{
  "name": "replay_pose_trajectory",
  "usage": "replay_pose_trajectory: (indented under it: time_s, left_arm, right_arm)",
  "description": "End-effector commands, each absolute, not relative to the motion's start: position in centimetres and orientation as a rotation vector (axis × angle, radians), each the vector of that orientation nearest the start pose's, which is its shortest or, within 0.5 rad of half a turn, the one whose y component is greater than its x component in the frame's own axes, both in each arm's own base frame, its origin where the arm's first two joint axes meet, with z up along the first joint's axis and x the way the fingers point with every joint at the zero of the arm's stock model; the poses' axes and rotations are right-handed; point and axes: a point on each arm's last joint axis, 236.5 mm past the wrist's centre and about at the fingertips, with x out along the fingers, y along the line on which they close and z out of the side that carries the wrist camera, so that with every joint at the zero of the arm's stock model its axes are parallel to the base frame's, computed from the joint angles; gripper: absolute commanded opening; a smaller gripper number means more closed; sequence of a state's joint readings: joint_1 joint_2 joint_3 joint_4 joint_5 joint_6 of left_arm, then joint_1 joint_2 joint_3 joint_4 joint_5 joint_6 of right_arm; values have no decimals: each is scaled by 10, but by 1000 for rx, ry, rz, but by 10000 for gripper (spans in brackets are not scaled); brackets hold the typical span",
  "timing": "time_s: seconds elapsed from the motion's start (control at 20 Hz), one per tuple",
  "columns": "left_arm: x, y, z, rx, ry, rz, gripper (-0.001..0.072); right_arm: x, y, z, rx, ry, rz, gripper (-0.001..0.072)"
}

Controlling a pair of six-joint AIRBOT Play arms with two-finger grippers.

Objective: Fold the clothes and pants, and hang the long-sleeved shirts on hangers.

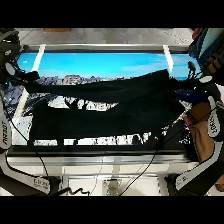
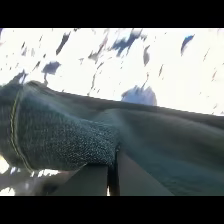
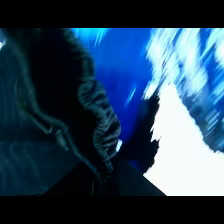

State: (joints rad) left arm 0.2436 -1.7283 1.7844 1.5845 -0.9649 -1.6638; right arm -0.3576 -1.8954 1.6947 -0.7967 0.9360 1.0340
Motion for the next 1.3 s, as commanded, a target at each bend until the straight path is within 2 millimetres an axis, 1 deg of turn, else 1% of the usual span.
replay_pose_trajectory:
  time_s: [0.0,0.05,0.1,0.15,0.2,0.25,0.35,0.4,0.45,0.5,0.55,0.6,0.75,0.8,0.85,0.9,0.95,1.05,1.1,1.15,1.2,1.25]
  left_arm:
    - [572,145,80,-163,809,273,28]
    - [573,146,78,-163,807,273,28]
    - [574,142,73,-162,820,266,28]
    - [573,137,63,-165,845,260,28]
    - [571,132,49,-169,888,255,28]
    - [565,124,31,-169,953,245,28]
    - [544,109,-16,-173,1131,229,28]
    - [532,102,-41,-175,1220,223,28]
    - [523,99,-61,-178,1289,220,28]
    - [515,95,-79,-180,1347,217,28]
    - [511,95,-91,-182,1378,217,28]
    - [510,94,-98,-183,1391,217,28]
    - [515,95,-98,-182,1371,217,33]
    - [516,95,-98,-182,1370,217,94]
    - [516,95,-97,-182,1369,217,287]
    - [516,95,-96,-182,1367,217,562]
    - [517,96,-94,-181,1362,217,709]
    - [524,97,-82,-179,1325,217,703]
    - [531,98,-69,-177,1294,217,694]
    - [540,99,-53,-174,1254,217,694]
    - [549,101,-32,-171,1204,217,694]
    - [555,102,-10,-168,1156,217,671]
  right_arm:
    - [603,-107,17,410,767,120,38]
    - [601,-114,13,386,781,99,38]
    - [597,-121,7,361,805,72,38]
    - [593,-129,1,343,831,37,38]
    - [590,-135,-5,341,853,6,38]
    - [588,-138,-9,339,866,-13,38]
    - [587,-141,-11,333,873,-25,38]
    - [587,-141,-11,332,873,-25,38]
    - [587,-142,-12,330,875,-26,38]
    - [586,-141,-12,330,876,-25,38]
    - [586,-141,-12,330,876,-25,38]
    - [586,-141,-12,330,876,-25,38]
    - [585,-143,-13,317,881,-30,38]
    - [585,-143,-13,317,885,-29,42]
    - [584,-142,-14,317,890,-26,164]
    - [584,-142,-14,317,890,-27,474]
    - [584,-142,-14,318,891,-26,632]
    - [579,-140,-12,318,911,-16,625]
    - [575,-139,-8,321,921,-10,624]
    - [570,-142,-1,321,933,-11,622]
    - [564,-145,8,328,946,-19,617]
    - [555,-150,18,338,961,-37,609]
